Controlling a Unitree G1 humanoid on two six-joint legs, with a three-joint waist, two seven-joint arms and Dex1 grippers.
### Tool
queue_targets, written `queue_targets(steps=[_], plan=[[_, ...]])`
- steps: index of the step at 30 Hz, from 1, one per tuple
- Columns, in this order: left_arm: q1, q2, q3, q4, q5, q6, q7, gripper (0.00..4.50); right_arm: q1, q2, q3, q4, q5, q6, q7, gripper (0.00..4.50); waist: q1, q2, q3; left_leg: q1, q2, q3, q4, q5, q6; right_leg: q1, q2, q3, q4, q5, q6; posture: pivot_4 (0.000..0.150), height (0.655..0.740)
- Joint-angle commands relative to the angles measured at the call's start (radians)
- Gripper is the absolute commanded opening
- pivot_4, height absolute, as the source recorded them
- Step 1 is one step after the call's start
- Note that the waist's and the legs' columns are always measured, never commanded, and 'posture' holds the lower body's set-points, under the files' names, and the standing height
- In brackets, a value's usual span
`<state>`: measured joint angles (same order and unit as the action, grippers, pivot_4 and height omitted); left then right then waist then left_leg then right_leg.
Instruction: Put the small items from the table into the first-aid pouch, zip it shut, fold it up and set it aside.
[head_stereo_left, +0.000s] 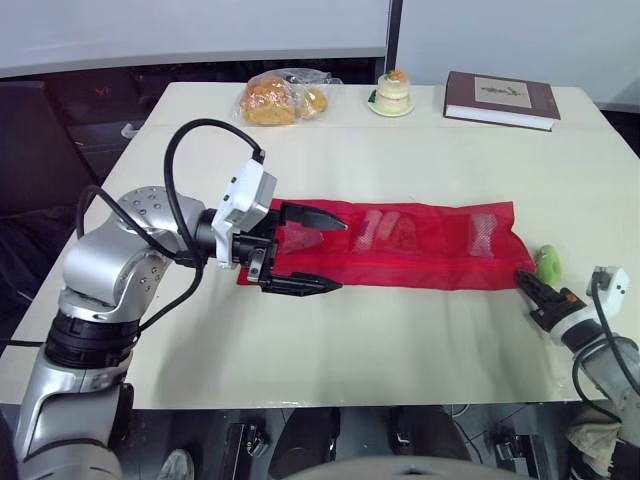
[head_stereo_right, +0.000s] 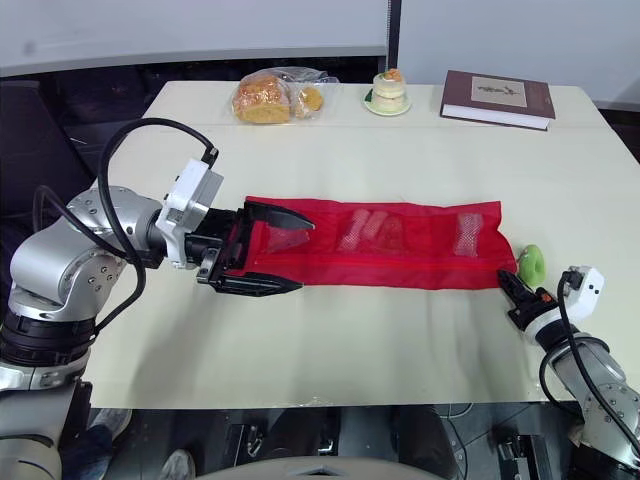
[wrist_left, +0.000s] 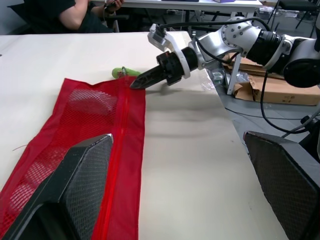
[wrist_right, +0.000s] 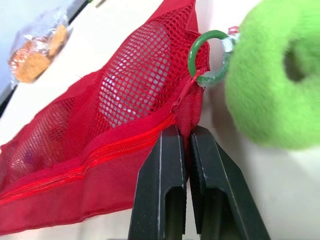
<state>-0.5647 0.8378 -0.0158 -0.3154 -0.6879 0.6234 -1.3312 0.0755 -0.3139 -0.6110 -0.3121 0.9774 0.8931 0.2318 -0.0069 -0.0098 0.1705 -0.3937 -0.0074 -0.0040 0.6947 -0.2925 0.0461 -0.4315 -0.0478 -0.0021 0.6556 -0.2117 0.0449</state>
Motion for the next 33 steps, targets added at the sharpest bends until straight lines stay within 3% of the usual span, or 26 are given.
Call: queue_targets(steps=[1,8,12,15,16,20,26,33], plan=[[-0.016,0.001,0.006,-0.007,0.006,-0.023,0.0,4.5,0.047,-0.113,-0.136,-0.039,0.049,-0.017,0.019,0.06,0.003,0.001,0.0,0.0,0.0,0.0,0.0,0.0,0.0,0.0,0.0,0.0,0.0,0.0,0.0,0.15,0.7289],[-0.029,-0.009,0.009,0.005,0.006,-0.024,0.007,4.5,0.089,-0.354,-0.177,-0.158,0.122,-0.005,0.157,0.06,-0.008,0.001,0.001,0.0,0.001,0.0,0.0,0.0,0.001,0.0,0.001,0.0,-0.001,0.0,0.001,0.15,0.7289],[-0.029,-0.005,0.009,0.014,0.016,-0.033,-0.001,4.5,0.039,-0.558,0.043,-0.298,-0.075,-0.034,0.183,0.06,-0.016,0.002,0.002,0.002,0.002,0.003,0.0,0.0,0.001,0.0,0.002,0.002,0.001,-0.002,0.004,0.15,0.7289],[-0.028,-0.006,0.008,0.017,0.02,-0.037,0.001,4.5,0.03,-0.789,0.346,-0.369,-0.376,-0.127,0.242,0.06,-0.008,0.001,0.002,0.001,0.003,0.001,0.0,0.0,0.0,0.0,0.003,0.0,0.0,-0.003,0.004,0.15,0.7289],[-0.027,-0.006,0.009,0.016,0.021,-0.038,0.002,4.5,-0.006,-0.81,0.44,-0.392,-0.424,-0.153,0.259,0.06,-0.005,-0.001,0.002,0.0,0.002,0.001,0.0,0.0,0.0,-0.001,0.002,0.0,-0.001,-0.003,0.004,0.15,0.7289],[-0.021,-0.006,0.008,0.015,0.025,-0.043,0.004,4.5,-0.134,-0.785,0.701,-0.444,-0.544,-0.198,0.308,0.06,0.002,-0.005,0.002,-0.004,0.002,-0.003,0.0,0.0,0.0,-0.001,0.001,-0.003,-0.006,-0.002,0.003,0.15,0.7289],[-0.011,-0.005,0.011,0.01,0.025,-0.041,0.008,4.5,-0.253,-0.801,0.912,-0.45,-0.782,-0.207,0.358,0.06,0.002,-0.006,0.004,-0.006,0.0,-0.001,0.003,0.001,-0.001,0.0,-0.001,-0.002,-0.01,0.0,0.0,0.15,0.7289],[0.002,-0.007,0.014,0.005,0.026,-0.042,0.018,4.5,-0.29,-0.741,0.909,-0.453,-0.816,-0.165,0.397,0.06,0.001,-0.006,0.004,-0.006,0.001,-0.003,0.003,0.001,-0.002,0.0,0.0,-0.004,-0.01,0.0,0.0,0.15,0.7289]])
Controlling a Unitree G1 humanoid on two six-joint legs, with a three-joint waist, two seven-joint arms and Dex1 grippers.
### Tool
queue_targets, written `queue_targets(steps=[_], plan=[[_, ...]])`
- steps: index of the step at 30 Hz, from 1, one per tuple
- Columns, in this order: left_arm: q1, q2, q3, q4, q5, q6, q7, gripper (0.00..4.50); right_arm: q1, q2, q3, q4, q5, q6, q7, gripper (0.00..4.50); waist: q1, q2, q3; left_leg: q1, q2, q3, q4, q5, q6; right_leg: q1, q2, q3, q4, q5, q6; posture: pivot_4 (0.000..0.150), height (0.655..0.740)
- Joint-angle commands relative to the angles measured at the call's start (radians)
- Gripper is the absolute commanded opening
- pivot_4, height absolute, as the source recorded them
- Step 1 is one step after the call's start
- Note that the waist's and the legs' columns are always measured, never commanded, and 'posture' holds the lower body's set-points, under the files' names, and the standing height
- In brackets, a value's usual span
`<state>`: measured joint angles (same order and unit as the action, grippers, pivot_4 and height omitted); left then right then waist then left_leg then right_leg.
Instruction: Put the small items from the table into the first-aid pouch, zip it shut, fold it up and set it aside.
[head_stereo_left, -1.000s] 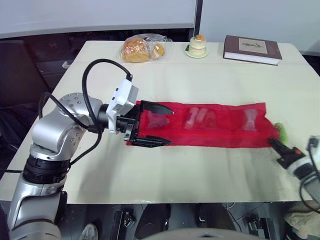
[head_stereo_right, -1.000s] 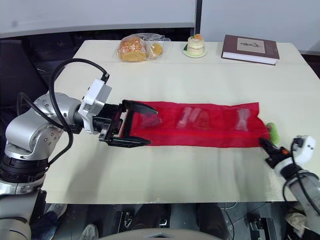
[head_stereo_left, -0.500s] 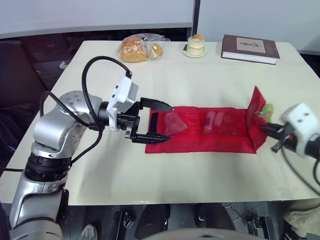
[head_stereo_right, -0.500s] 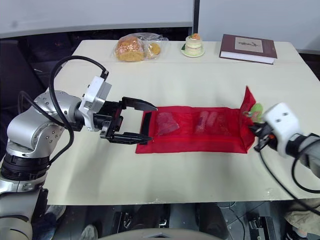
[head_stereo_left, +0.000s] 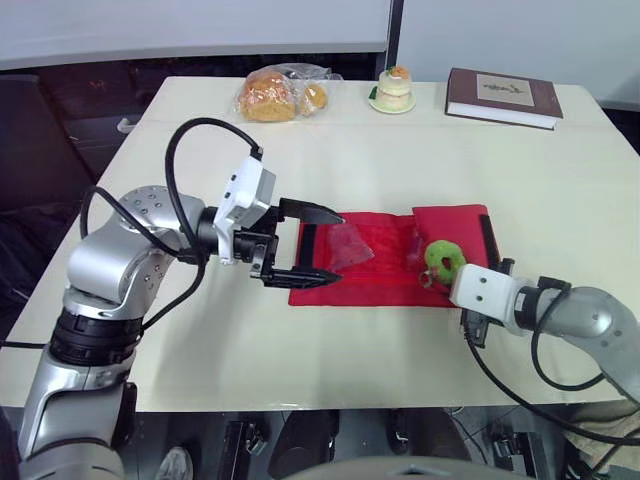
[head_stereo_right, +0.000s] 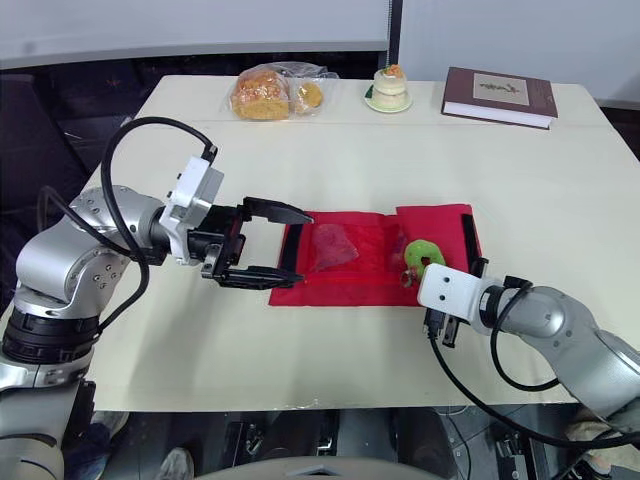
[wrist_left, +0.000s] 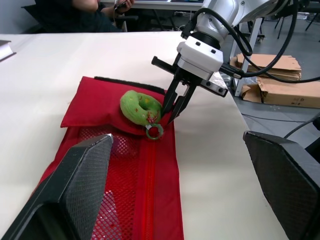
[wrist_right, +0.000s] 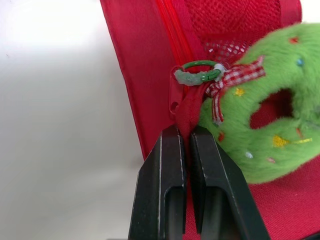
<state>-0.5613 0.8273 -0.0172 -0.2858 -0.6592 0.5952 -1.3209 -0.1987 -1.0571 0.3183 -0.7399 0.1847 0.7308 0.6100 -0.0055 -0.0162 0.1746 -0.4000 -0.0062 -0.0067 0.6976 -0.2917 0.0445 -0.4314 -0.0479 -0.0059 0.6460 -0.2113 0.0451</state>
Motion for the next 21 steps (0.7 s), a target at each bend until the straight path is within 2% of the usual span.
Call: queue_targets(steps=[1,3,10,11,17,21], plan=[[-0.001,0.003,0.016,-0.026,-0.003,-0.013,0.01,4.5,-0.012,0.003,-0.039,-0.028,-0.014,-0.003,0.032,0.35,0.0,0.0,0.0,0.0,0.0,0.0,0.0,0.0,0.0,0.0,0.0,0.0,0.0,0.0,0.0,0.15,0.7289],[0.005,0.003,0.016,-0.027,-0.002,-0.015,0.013,4.5,0.004,0.023,-0.11,-0.04,0.041,-0.007,0.063,0.88,0.001,0.0,0.0,0.0,0.0,0.0,0.0,-0.001,0.002,0.0,0.0,0.0,0.0,0.0,0.0,0.15,0.7289],[0.019,-0.002,0.013,-0.023,-0.001,-0.02,0.024,4.5,0.071,0.094,-0.202,-0.058,0.121,-0.042,0.119,4.27,0.003,0.0,0.0,0.0,0.0,0.0,0.001,-0.001,0.002,0.001,0.0,0.0,0.0,0.0,0.0,0.15,0.7289],[0.024,-0.002,0.015,-0.02,-0.001,-0.019,0.026,4.5,0.079,0.106,-0.206,-0.063,0.131,-0.043,0.123,4.46,0.003,0.0,0.0,0.0,0.0,0.0,0.001,-0.001,0.002,0.001,0.0,0.0,0.0,0.0,0.0,0.15,0.7289],[0.078,0.011,0.026,0.001,0.015,-0.015,0.035,4.5,0.09,0.197,-0.272,-0.071,0.208,-0.038,0.111,4.46,0.0,0.0,0.0,0.001,0.0,0.0,0.001,-0.001,0.002,0.001,0.0,0.0,0.002,0.0,0.0,0.15,0.7289],[0.144,-0.002,0.057,0.028,0.005,0.069,0.131,4.5,0.142,0.25,-0.402,-0.05,0.236,-0.143,0.121,4.46,0.002,0.0,0.0,0.001,0.0,0.0,0.002,-0.002,0.003,0.001,0.0,0.0,0.004,0.0,0.0,0.15,0.7289]])
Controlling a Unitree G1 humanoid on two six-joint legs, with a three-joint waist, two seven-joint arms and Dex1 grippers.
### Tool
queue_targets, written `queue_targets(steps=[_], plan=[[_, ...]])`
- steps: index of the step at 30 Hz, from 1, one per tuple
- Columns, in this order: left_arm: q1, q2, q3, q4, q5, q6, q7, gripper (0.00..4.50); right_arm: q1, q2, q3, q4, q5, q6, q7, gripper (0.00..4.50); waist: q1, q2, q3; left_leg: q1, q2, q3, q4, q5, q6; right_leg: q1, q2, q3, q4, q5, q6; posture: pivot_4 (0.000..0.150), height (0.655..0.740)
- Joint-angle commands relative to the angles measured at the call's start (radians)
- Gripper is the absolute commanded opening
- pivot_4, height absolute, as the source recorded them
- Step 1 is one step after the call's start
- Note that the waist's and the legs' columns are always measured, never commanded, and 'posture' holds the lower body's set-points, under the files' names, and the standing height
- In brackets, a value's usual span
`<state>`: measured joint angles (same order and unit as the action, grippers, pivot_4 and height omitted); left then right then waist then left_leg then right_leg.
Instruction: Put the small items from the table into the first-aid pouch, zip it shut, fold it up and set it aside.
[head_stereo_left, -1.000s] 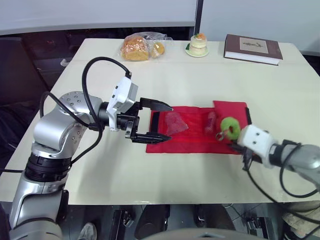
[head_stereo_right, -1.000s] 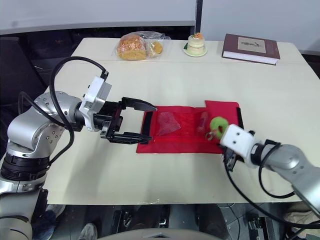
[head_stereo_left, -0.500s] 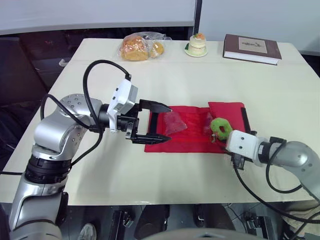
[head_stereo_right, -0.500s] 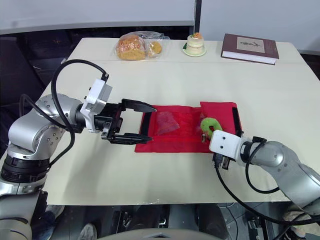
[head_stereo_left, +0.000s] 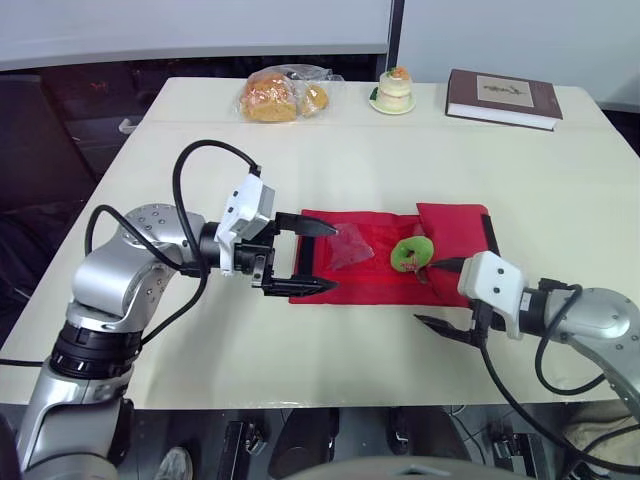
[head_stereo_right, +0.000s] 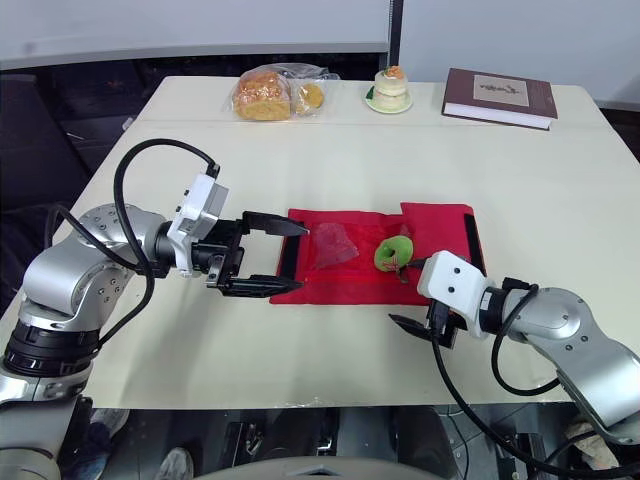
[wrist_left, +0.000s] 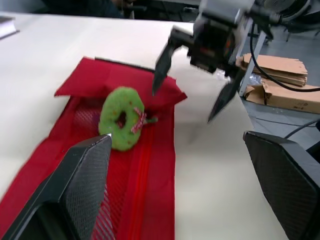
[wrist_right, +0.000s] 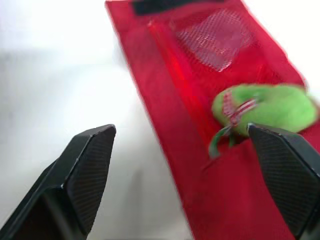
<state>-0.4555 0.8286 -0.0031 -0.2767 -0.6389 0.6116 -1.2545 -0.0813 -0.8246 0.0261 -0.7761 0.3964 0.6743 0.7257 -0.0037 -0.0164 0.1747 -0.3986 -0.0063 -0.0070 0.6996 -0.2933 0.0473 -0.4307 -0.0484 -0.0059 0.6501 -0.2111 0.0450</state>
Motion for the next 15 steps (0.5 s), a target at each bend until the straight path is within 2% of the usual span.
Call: queue_targets(steps=[1,8,13,15], plan=[[0.063,-0.014,0.057,0.017,-0.021,0.063,0.092,4.5,0.047,0.034,-0.155,-0.016,0.051,-0.101,0.015,4.46,0.001,0.0,0.0,0.0,0.0,0.0,0.0,0.0,0.0,0.0,0.0,0.0,0.001,0.0,0.0,0.15,0.7289],[0.161,-0.118,0.196,0.117,-0.1,0.224,0.329,4.5,0.157,0.072,-0.393,-0.032,0.25,-0.118,0.068,4.46,0.009,-0.001,0.0,0.002,0.0,-0.001,0.002,0.0,0.001,0.0,-0.002,0.0,0.007,0.0,0.0,0.15,0.7289],[0.157,-0.167,0.269,0.181,-0.147,0.34,0.454,4.5,0.175,0.042,-0.471,-0.019,0.32,-0.104,0.084,4.46,0.016,-0.001,0.0,0.003,0.0,-0.001,0.003,0.0,0.0,0.0,-0.002,0.0,0.009,0.0,0.0,0.15,0.7289],[0.163,-0.164,0.242,0.195,-0.143,0.41,0.483,4.5,0.17,0.027,-0.487,-0.008,0.332,-0.102,0.083,4.46,0.016,-0.001,0.0,0.003,0.0,-0.001,0.003,0.0,0.0,0.0,-0.002,0.0,0.008,0.0,0.0,0.15,0.7289]])
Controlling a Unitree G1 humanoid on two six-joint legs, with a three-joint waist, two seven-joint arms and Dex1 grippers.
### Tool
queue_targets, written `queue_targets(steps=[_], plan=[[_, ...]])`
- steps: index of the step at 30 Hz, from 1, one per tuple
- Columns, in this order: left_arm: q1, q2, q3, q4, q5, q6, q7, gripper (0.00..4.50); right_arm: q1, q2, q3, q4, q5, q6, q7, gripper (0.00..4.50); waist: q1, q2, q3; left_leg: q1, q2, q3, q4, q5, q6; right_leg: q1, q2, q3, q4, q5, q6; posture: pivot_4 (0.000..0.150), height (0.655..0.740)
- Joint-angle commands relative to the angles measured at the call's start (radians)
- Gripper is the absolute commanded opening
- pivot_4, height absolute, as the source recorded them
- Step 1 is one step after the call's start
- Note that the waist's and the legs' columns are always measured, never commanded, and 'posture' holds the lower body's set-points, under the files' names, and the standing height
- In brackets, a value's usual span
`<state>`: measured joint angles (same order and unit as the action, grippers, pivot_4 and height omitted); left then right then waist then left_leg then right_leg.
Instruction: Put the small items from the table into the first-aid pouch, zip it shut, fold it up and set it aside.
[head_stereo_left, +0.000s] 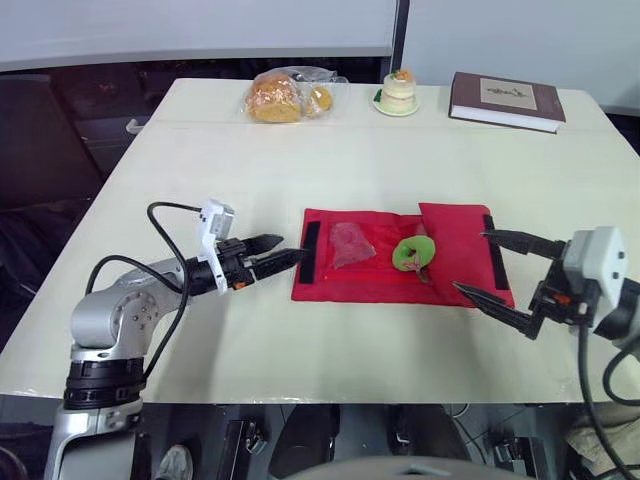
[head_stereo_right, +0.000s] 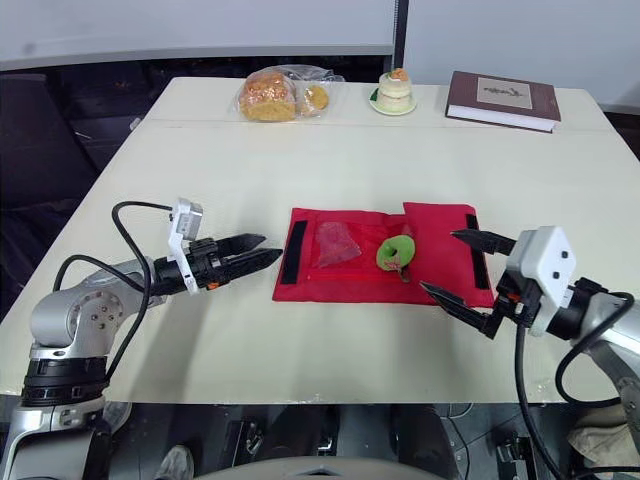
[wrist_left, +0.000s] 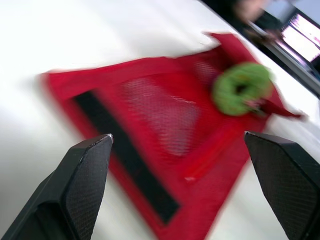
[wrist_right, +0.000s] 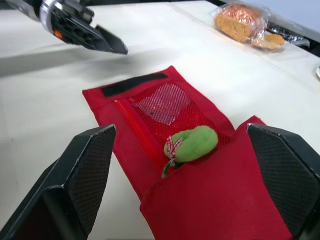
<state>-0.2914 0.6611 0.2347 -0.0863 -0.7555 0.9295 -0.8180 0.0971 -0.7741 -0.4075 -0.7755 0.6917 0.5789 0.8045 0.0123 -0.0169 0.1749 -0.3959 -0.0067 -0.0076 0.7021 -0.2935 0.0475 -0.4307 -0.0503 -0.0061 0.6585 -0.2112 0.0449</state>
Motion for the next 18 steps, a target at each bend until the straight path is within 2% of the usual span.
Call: queue_targets(steps=[1,6,11,18], plan=[[-0.008,-0.009,0.002,0.015,-0.039,0.135,0.066,4.5,-0.012,-0.03,-0.054,-0.004,0.039,-0.007,0.004,4.46,0.0,0.0,0.0,0.0,0.0,0.0,0.0,0.0,0.0,0.0,0.0,0.0,0.0,0.0,0.0,0.15,0.7289],[-0.079,-0.11,0.061,0.074,-0.116,0.297,0.184,4.5,-0.04,-0.051,-0.043,-0.007,0.07,0.008,-0.015,4.46,0.005,-0.001,0.0,0.0,-0.002,-0.002,0.001,0.0,0.0,0.001,-0.002,-0.001,0.0,0.0,0.0,0.15,0.7289],[-0.115,-0.165,0.058,0.072,-0.138,0.402,0.26,4.5,-0.053,-0.066,-0.03,-0.013,0.084,0.017,-0.03,4.46,0.004,0.0,-0.001,0.0,-0.002,-0.002,0.001,0.0,-0.001,0.001,-0.003,-0.001,0.0,0.0,0.0,0.15,0.7289],[-0.157,-0.224,0.119,0.096,-0.198,0.48,0.298,4.5,-0.073,-0.065,0.002,-0.023,0.098,0.024,-0.055,4.46,0.004,0.0,-0.001,0.0,-0.002,-0.002,0.001,0.001,-0.001,0.001,-0.004,-0.001,0.0,0.0,0.0,0.15,0.7289]])
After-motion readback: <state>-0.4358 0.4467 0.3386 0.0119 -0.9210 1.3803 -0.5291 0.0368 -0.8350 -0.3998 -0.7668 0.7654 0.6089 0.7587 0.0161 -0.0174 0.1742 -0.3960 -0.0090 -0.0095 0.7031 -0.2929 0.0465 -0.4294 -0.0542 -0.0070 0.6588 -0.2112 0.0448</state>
